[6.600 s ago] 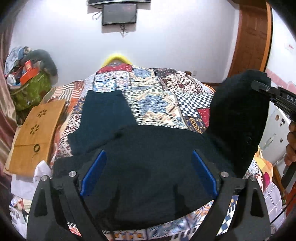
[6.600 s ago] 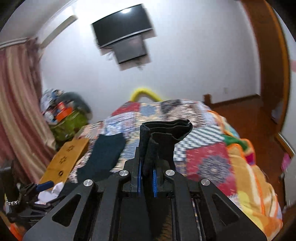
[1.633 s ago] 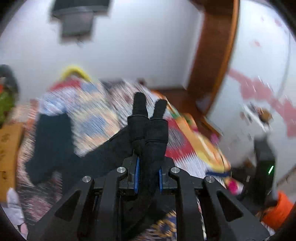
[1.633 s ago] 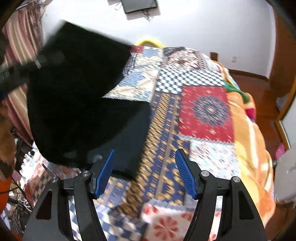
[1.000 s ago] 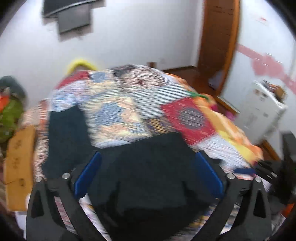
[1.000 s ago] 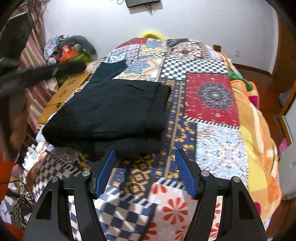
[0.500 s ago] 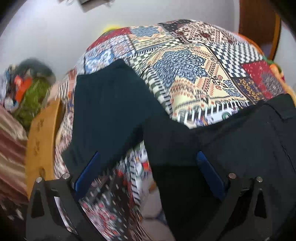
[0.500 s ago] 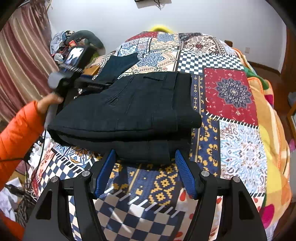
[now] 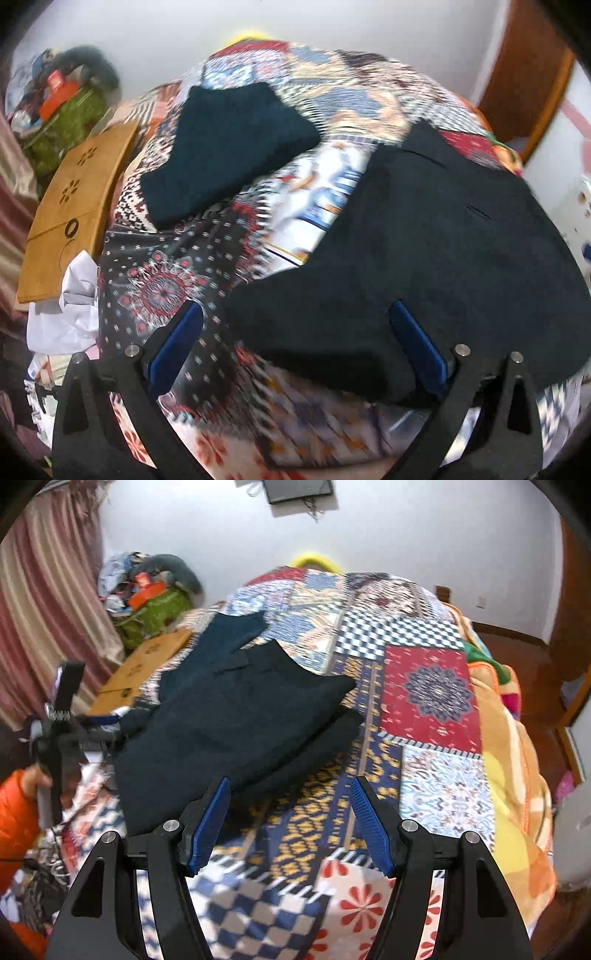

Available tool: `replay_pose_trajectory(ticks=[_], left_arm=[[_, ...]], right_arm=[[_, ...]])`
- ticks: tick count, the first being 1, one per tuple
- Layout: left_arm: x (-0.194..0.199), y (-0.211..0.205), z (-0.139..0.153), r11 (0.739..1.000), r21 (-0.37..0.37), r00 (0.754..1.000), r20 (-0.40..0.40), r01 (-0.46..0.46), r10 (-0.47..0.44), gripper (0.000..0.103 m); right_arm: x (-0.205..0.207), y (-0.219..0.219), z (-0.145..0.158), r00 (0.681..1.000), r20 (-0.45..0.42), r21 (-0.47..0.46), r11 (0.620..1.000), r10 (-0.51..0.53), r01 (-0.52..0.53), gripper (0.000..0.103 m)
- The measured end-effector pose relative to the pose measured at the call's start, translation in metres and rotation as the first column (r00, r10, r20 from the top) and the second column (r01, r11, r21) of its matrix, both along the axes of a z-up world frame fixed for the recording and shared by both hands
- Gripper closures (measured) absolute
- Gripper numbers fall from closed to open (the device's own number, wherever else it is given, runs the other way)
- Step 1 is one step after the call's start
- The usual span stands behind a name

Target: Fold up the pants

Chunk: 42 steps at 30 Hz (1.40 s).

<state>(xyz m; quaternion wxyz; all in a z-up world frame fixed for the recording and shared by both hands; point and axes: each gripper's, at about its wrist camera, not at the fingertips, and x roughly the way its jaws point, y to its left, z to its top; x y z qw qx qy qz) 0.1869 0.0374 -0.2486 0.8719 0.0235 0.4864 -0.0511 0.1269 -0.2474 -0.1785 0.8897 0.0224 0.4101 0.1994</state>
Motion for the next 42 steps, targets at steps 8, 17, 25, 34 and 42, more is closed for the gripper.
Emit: replay_pose_trajectory(ticks=[8,17,25,34,42], left_arm=[[-0.019,-0.036,0.014,0.998,-0.009,0.997,0.047,0.059,-0.059,0.010],[-0.022,0.000,0.006,0.999,-0.032,0.999,0.040,0.034,-0.032,0.014],[-0.010,-0.004,0.047,0.998,0.038,0.991,0.121,0.048,-0.052,0.017],[0.085,-0.049,0.049,0.974,-0.078,0.977,0.052,0.212,-0.208,0.017],[0.139,-0.063,0.009,0.952,-0.199,0.960,-0.107,0.233,-0.257,0.043]], right_arm=[[-0.007,0.021,-0.015,0.998,-0.027,-0.019,0.998,0.055,-0.056,0.040],[-0.005,0.015,-0.038,0.996,-0.057,-0.034,0.997,0.072,-0.074,0.040],[0.012,-0.008,-0.018,1.000,-0.023,-0.071,0.997,-0.014,0.013,0.043],[0.075,-0.019,-0.014,0.999,-0.010,-0.010,0.999,-0.042,0.041,0.049],[0.131,-0.011,-0.041,0.995,-0.096,-0.014,1.000,0.001,-0.002,0.075]])
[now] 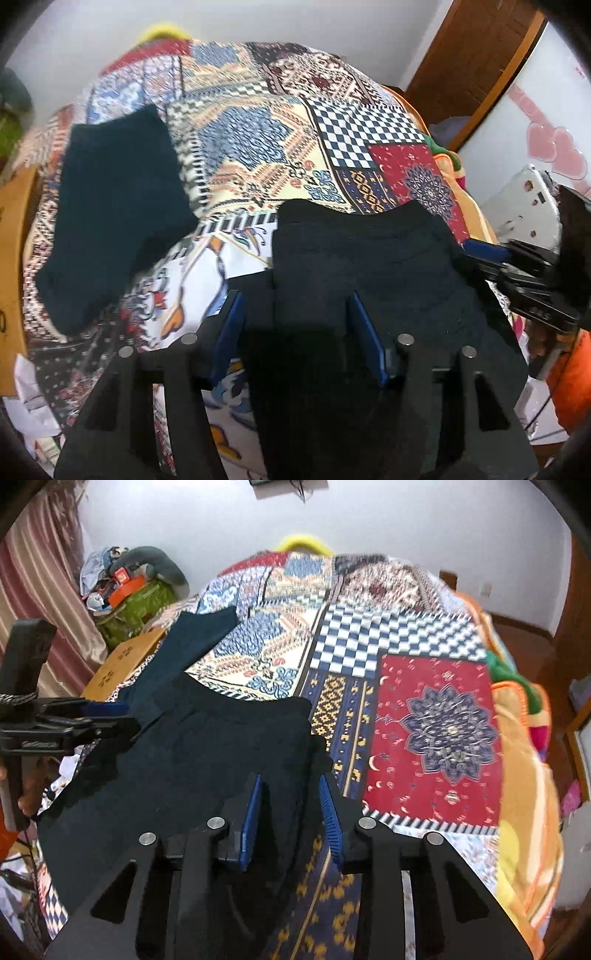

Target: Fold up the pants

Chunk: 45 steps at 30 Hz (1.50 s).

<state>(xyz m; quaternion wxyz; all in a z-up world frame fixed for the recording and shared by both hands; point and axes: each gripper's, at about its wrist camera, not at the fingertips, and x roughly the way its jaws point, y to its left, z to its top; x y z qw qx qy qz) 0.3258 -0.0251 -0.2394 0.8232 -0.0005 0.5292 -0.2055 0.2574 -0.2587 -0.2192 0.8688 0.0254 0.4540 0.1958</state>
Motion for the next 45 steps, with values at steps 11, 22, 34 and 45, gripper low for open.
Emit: replay_pose_trajectory(ticks=[11,22,34,45], left_arm=[[-0.017,-0.015,0.002,0.995,0.103,0.992,0.125,0.011,-0.024,0.066],[-0.034,-0.008,0.025,0.994,0.107,0.992,0.122,-0.032,0.019,0.066],[-0.073,0.012,0.036,0.995,0.056,0.993,0.099,-0.077,0.072,0.018],[-0.043,0.010,-0.018,0.998,-0.032,0.990,-0.131,-0.049,0.045,0.018]], right_arm=[[0.001,0.018,-0.006,0.998,0.046,-0.023,0.998,0.052,-0.051,0.091],[-0.001,0.020,0.010,0.999,0.019,-0.099,0.994,0.048,-0.046,0.080],[-0.051,0.004,0.024,1.000,0.015,0.028,1.000,-0.004,0.004,0.039],[-0.033,-0.007,-0.028,0.980,-0.201,0.204,0.978,-0.003,0.045,0.039]])
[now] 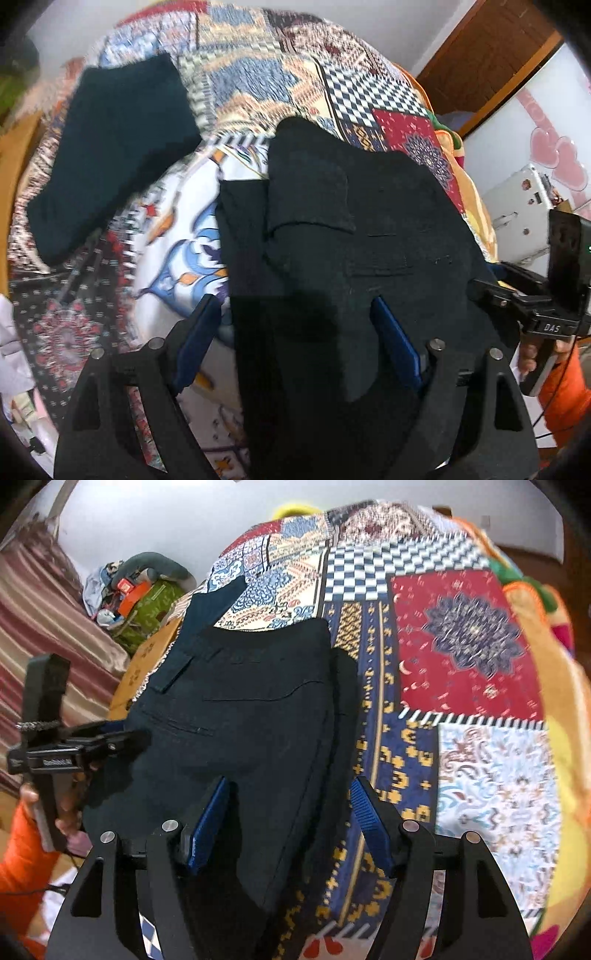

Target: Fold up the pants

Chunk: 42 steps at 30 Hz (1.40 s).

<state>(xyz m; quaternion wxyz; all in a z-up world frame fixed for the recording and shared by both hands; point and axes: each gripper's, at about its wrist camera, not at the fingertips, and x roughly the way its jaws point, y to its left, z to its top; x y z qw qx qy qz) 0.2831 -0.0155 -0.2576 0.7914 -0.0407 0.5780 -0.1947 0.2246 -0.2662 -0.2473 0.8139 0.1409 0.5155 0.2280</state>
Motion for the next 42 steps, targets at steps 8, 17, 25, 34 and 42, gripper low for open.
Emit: replay_pose_trajectory(ticks=[8,17,25,34,42], left_arm=[[0.016,-0.016,-0.001,0.998,-0.033,0.998,-0.014,0.060,-0.060,0.023],[0.003,-0.008,0.018,0.997,-0.069,0.999,-0.002,0.043,-0.043,0.059],[-0.019,-0.002,0.063,0.999,-0.021,0.989,0.141,0.049,-0.045,0.072],[-0.021,0.054,0.130,0.997,-0.061,0.947,0.313,-0.053,0.069,0.072],[0.004,0.117,0.179,0.990,-0.024,0.869,0.476,-0.141,0.135,0.072]], right_arm=[[0.022,0.009,-0.013,0.997,-0.048,0.073,0.996,0.058,-0.054,0.052],[0.015,0.022,0.012,0.998,0.044,-0.008,0.999,0.040,-0.040,0.083],[0.015,0.039,0.050,0.988,0.138,-0.032,0.997,0.073,-0.069,0.087],[0.026,0.078,0.112,0.948,0.297,-0.023,0.993,0.116,-0.115,0.087],[0.065,0.139,0.155,0.892,0.425,-0.008,0.985,0.157,-0.170,0.087]])
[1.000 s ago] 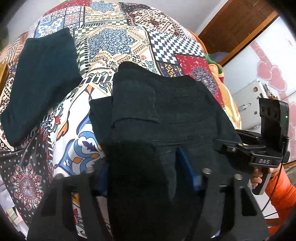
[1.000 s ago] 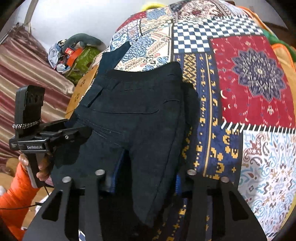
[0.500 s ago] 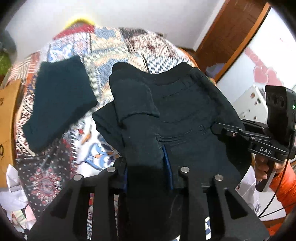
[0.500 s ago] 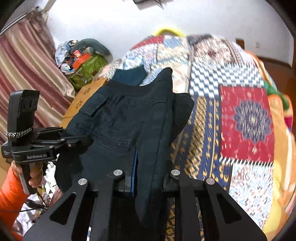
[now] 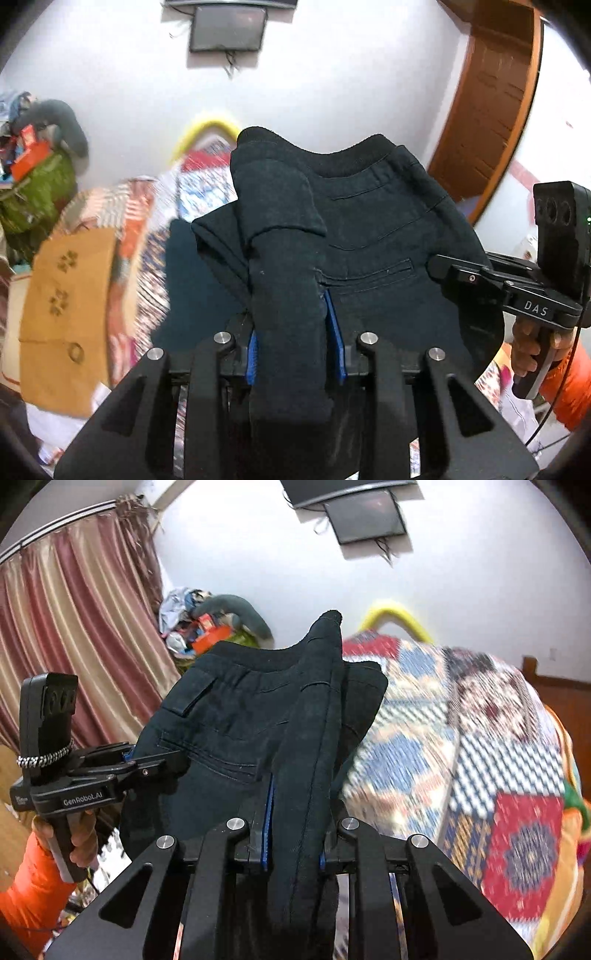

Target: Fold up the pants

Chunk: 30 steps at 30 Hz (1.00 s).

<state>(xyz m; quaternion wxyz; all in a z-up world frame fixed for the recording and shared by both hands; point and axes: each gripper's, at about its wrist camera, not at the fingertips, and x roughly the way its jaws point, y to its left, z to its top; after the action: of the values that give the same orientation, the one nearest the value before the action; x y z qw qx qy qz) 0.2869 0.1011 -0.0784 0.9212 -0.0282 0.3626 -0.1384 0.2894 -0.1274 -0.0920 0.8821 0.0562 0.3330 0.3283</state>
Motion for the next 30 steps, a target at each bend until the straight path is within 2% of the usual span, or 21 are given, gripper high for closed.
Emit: replay_pose_trajectory(ticks=[4,8,13,18,22,25,27,28,30], left_arm=[[0.027,0.031,0.000,0.998,0.009,0.998,0.038,-0.056,0.055,0.072],[0.066,0.056,-0.022,0.994,0.017,0.994,0.037,-0.105,0.105,0.072],[0.123,0.085,-0.072,0.990,0.002,0.990,-0.028,-0.139,0.139,0.072],[0.169,0.107,-0.132,0.984,-0.027,0.980,-0.098,-0.174,0.171,0.072],[0.201,0.121,-0.182,0.978,-0.039,0.966,-0.172,-0.204,0.195,0.072],[0.218,0.125,-0.216,0.978,-0.032,0.949,-0.249,-0.207,0.193,0.071],[0.219,0.123,-0.230,0.981,-0.015,0.941,-0.287,-0.191,0.179,0.066],[0.214,0.120,-0.228,0.982,-0.002,0.945,-0.275,-0.187,0.179,0.065],[0.206,0.119,-0.223,0.982,0.012,0.949,-0.254,-0.187,0.184,0.064]], right_arm=[[0.038,0.030,-0.001,1.000,-0.016,0.048,0.999,0.018,-0.017,0.087],[0.071,0.063,-0.016,0.999,-0.035,0.039,0.999,0.017,-0.015,0.087],[0.117,0.094,-0.048,0.995,-0.098,-0.023,0.999,0.025,-0.027,0.087],[0.165,0.111,-0.098,0.982,-0.189,-0.058,0.998,0.006,-0.017,0.087],[0.189,0.122,-0.139,0.969,-0.247,-0.080,0.997,-0.015,-0.005,0.087],[0.200,0.128,-0.162,0.963,-0.266,-0.143,0.990,-0.031,-0.007,0.086],[0.199,0.131,-0.167,0.960,-0.278,-0.195,0.981,-0.036,-0.020,0.083],[0.197,0.130,-0.167,0.962,-0.270,-0.213,0.977,-0.036,-0.023,0.078],[0.188,0.126,-0.160,0.973,-0.230,-0.246,0.969,-0.030,-0.028,0.075]])
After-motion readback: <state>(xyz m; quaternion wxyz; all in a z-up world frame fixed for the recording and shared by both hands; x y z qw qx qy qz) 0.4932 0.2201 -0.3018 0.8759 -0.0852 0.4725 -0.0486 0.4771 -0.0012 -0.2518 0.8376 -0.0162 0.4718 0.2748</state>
